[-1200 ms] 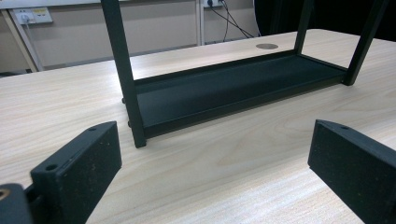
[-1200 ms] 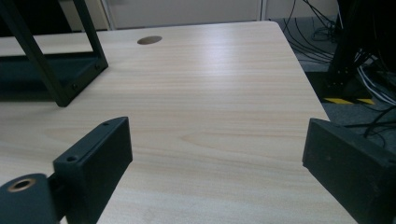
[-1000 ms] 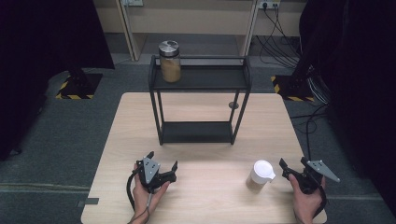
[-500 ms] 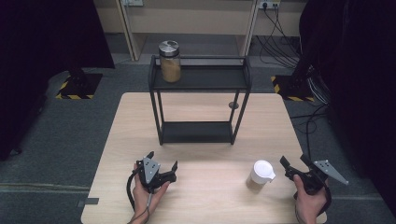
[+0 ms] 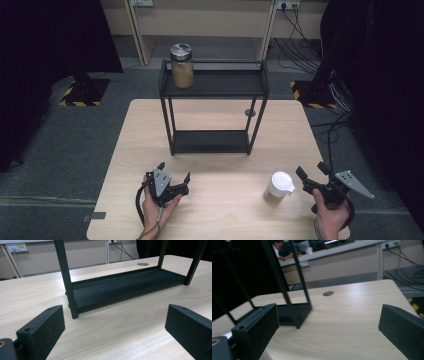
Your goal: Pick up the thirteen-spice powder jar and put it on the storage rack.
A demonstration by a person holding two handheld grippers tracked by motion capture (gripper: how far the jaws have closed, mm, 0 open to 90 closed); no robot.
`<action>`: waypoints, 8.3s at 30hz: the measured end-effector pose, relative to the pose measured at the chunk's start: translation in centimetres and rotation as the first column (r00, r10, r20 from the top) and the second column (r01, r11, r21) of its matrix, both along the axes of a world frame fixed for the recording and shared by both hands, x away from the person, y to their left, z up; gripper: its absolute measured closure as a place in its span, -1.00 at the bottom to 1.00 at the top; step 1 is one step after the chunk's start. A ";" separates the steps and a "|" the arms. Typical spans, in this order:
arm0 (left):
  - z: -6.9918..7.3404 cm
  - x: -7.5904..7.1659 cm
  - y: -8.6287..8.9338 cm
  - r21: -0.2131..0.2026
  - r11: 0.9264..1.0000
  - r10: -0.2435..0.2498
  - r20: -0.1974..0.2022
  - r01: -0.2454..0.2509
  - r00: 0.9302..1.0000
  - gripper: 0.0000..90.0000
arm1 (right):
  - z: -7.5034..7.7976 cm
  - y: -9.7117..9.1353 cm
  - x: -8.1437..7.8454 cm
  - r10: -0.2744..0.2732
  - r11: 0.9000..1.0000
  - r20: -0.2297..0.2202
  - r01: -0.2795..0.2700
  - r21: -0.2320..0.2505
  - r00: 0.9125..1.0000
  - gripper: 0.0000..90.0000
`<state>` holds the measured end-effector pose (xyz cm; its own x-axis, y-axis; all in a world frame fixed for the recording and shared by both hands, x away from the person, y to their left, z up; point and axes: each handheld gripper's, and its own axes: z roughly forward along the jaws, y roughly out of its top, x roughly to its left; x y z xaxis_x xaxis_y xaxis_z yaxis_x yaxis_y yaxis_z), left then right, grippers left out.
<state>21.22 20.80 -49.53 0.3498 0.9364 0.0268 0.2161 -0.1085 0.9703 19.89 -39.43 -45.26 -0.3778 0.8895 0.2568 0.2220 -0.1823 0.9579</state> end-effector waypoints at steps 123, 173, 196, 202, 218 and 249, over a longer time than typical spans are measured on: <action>0.0 0.0 0.1 -0.001 1.000 -0.001 0.002 0.001 1.000 -0.96 | 4.5 6.7 4.9 0.472 0.862 0.031 -0.454 -0.227 0.881 -0.33; -0.1 -0.1 0.1 0.003 1.000 -0.001 0.008 0.001 1.000 -0.95 | 9.2 10.8 10.2 0.437 0.899 0.181 -0.419 -0.130 0.881 -0.33; -0.1 -0.1 0.2 -0.001 1.000 -0.001 0.008 0.001 1.000 -0.95 | 12.1 11.6 11.2 0.427 0.904 0.221 -0.408 -0.129 0.877 -0.33; 0.0 -0.1 0.2 -0.004 1.000 0.001 0.002 -0.001 1.000 -0.95 | 13.1 11.9 11.4 0.429 0.903 0.233 -0.407 -0.140 0.873 -0.33; 0.0 0.0 0.2 0.000 1.000 -0.001 -0.002 0.001 1.000 -0.95 | 16.3 12.7 11.8 0.442 0.896 0.271 -0.409 -0.170 0.855 -0.32; 0.1 0.0 0.3 -0.001 1.000 -0.006 -0.006 0.006 1.000 -0.95 | 21.4 16.8 16.7 0.301 0.945 0.217 -0.260 -0.201 0.929 -0.32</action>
